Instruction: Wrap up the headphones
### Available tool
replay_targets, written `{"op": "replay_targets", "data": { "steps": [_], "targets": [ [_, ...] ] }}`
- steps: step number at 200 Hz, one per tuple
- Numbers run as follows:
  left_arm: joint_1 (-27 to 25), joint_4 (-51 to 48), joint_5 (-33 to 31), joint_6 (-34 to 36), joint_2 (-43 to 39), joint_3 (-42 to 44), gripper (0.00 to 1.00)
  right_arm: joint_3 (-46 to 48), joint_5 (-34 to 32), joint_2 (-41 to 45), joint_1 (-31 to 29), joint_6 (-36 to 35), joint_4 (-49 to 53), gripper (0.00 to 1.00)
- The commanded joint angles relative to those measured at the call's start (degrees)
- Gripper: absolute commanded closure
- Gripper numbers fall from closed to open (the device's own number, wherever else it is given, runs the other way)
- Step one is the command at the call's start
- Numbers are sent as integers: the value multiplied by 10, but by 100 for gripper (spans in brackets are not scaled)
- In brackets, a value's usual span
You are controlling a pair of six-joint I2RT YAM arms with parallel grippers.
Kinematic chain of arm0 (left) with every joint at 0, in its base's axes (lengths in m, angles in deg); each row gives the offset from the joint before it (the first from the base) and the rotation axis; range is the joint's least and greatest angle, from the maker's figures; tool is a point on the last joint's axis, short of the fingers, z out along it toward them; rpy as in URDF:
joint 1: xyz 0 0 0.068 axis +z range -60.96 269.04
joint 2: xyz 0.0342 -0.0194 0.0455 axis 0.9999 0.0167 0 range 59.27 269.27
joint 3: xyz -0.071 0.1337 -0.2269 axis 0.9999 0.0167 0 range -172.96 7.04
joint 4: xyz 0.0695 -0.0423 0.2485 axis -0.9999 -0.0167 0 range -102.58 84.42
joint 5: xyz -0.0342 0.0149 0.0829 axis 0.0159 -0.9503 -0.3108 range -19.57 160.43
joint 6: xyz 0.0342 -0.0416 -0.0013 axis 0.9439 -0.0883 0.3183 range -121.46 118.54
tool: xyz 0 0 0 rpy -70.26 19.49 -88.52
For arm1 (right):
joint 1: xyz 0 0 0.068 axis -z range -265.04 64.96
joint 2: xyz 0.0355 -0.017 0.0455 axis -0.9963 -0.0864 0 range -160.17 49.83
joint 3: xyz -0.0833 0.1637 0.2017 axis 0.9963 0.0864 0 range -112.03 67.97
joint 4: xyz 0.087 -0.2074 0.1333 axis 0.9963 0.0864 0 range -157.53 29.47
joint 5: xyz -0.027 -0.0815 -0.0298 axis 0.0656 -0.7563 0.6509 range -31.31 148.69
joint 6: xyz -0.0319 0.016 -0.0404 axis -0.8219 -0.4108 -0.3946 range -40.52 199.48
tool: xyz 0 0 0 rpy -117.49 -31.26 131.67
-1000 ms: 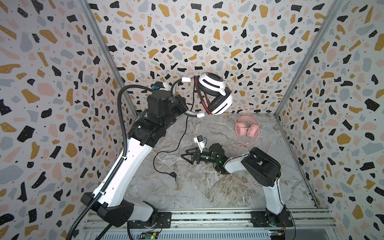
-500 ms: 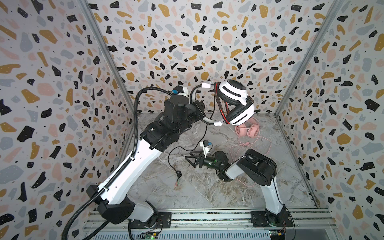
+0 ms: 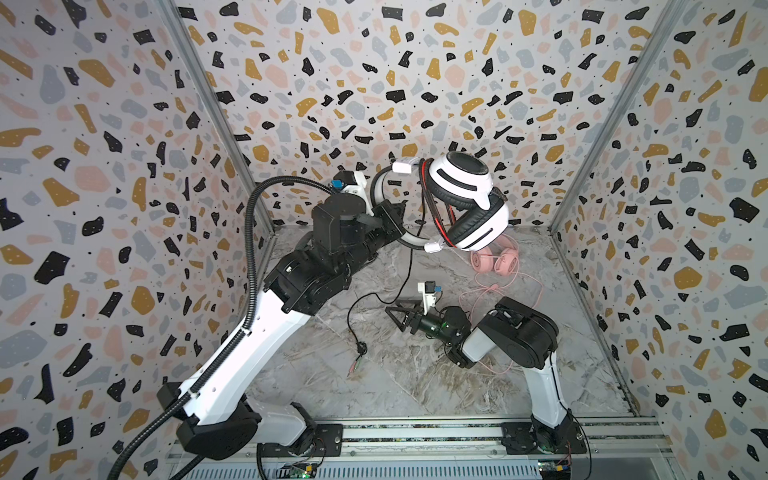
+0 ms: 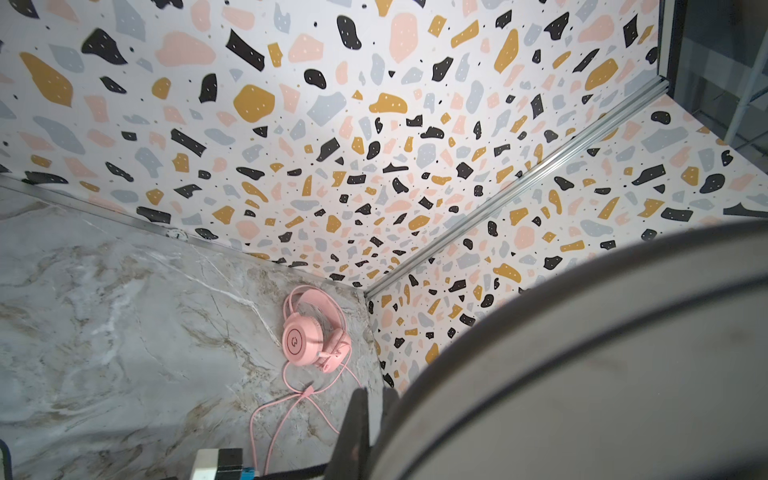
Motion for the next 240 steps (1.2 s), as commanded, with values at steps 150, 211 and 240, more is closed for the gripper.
{"op": "replay_targets", "data": {
  "steps": [150, 211, 240],
  "targets": [
    [-2, 80, -51, 60, -24, -1, 100, -115, 56, -12, -11, 0, 2, 85],
    [14, 75, -194, 172, -23, 2, 100, -13, 56, 48, -7, -7, 17, 100],
    [49, 112, -266, 226, -30, 38, 100, 39, 67, 111, -13, -14, 51, 100]
  ]
}}
